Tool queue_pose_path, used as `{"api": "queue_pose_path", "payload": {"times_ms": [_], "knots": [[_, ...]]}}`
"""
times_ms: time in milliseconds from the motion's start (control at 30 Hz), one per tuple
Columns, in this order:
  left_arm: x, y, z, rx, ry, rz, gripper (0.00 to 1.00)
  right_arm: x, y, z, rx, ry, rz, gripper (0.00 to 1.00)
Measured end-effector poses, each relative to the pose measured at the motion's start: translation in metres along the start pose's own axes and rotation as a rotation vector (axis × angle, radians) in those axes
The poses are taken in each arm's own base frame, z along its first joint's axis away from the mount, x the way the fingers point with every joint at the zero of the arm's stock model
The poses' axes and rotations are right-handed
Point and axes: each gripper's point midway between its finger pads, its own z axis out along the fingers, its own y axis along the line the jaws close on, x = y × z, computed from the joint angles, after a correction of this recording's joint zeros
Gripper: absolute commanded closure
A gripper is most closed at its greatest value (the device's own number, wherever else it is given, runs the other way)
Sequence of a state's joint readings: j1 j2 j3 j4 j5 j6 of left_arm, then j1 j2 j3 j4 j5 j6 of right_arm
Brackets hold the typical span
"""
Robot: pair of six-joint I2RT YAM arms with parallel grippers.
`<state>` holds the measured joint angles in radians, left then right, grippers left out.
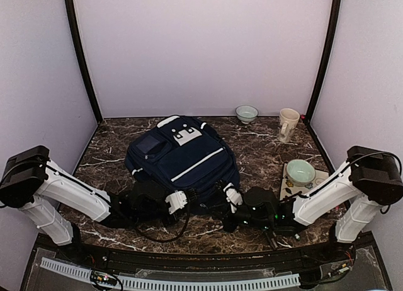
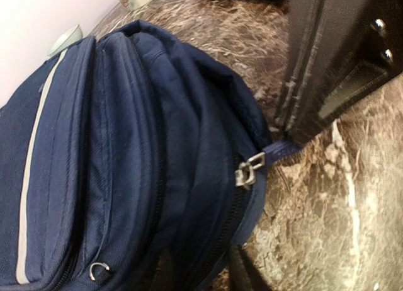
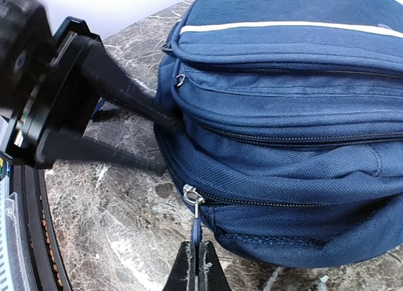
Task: Pack the student bag
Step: Zip the student bag into the largest pocket of the bag.
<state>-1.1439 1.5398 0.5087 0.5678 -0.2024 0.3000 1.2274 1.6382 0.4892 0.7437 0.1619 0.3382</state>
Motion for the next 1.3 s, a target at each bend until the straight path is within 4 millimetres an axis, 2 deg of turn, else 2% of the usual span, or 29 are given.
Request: {"api": "queue_pose_path", "payload": {"times_ms": [33,67,233,533,667,900,1033,1100,1233,1300], "knots": [[0.000,0.002,0.001,-0.012,-0.002,0.007,0.98,0.000,-0.001,-0.001,0.006,0.000,0.002,1.00],[-0.001,0.004,0.001,-0.020,-0.005,0.008,1.00,0.000,-0.004,-0.002,0.015,-0.001,0.007,1.00],[-0.006,0.006,-0.002,-0.033,-0.026,0.019,1.00,-0.008,-0.022,-0.012,0.077,-0.025,0.033,1.00],[-0.012,0.012,-0.017,-0.044,-0.059,0.009,1.00,-0.021,-0.059,-0.024,0.211,-0.058,0.071,1.00],[-0.011,0.013,-0.024,-0.048,-0.065,-0.005,1.00,-0.023,-0.076,-0.026,0.249,-0.063,0.098,1.00],[-0.009,0.018,-0.037,-0.063,-0.070,-0.039,1.00,-0.021,-0.120,-0.028,0.338,-0.066,0.167,1.00],[-0.007,0.019,-0.041,-0.066,-0.064,-0.053,1.00,-0.019,-0.133,-0.028,0.359,-0.065,0.183,1.00],[-0.006,0.019,-0.041,-0.066,-0.062,-0.060,0.94,-0.019,-0.132,-0.026,0.342,-0.062,0.180,1.00],[-0.003,0.017,-0.042,-0.055,-0.046,-0.069,0.68,-0.018,-0.122,-0.023,0.281,-0.046,0.162,1.00],[-0.007,0.016,-0.044,-0.048,-0.056,-0.069,0.58,-0.016,-0.116,-0.021,0.256,-0.035,0.151,1.00]]}}
